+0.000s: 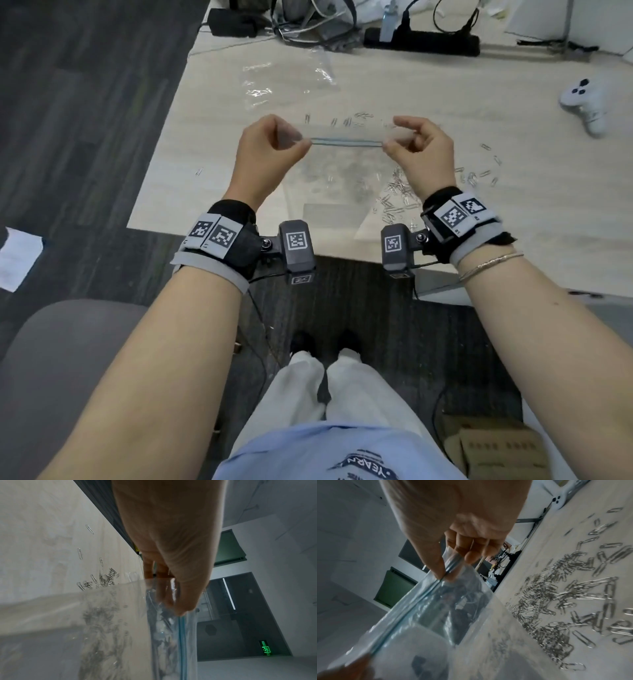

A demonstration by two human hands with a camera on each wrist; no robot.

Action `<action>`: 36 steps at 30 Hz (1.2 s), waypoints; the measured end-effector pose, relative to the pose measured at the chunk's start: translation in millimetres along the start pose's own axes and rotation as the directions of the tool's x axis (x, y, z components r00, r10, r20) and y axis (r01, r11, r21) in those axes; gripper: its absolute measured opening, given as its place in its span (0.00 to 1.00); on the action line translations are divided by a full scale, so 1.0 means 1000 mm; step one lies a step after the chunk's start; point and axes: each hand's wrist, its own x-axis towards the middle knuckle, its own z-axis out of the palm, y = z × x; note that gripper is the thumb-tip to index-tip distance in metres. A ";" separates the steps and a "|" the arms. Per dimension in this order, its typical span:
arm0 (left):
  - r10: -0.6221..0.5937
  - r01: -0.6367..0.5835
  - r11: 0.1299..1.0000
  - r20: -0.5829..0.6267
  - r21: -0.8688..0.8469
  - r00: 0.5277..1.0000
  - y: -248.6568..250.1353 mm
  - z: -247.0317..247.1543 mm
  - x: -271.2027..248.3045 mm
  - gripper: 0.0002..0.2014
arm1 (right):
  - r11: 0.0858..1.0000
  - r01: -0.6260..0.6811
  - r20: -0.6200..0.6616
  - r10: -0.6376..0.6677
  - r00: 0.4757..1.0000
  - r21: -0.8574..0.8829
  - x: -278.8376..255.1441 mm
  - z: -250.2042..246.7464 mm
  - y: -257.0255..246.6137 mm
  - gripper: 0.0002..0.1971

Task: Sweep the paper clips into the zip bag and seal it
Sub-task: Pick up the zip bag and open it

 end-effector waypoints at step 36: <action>-0.224 0.166 0.964 0.304 0.206 0.926 0.000 0.052 -0.021 0.25 | 0.963 -0.108 0.256 0.173 0.951 -0.247 -0.050 0.009 0.006 0.12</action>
